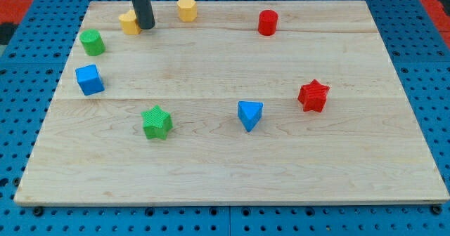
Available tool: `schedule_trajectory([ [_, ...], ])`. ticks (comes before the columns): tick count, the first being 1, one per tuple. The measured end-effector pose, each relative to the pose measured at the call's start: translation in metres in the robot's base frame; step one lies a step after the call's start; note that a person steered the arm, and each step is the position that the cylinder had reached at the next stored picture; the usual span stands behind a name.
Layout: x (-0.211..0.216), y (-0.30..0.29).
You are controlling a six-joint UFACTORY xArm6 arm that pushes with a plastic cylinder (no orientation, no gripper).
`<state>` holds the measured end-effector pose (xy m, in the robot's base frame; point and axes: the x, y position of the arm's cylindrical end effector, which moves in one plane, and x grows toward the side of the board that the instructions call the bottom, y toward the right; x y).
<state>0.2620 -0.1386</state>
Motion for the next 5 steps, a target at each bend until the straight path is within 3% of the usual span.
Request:
schedule_trajectory([
  [3,0.017,0.179],
  [5,0.013,0.216],
])
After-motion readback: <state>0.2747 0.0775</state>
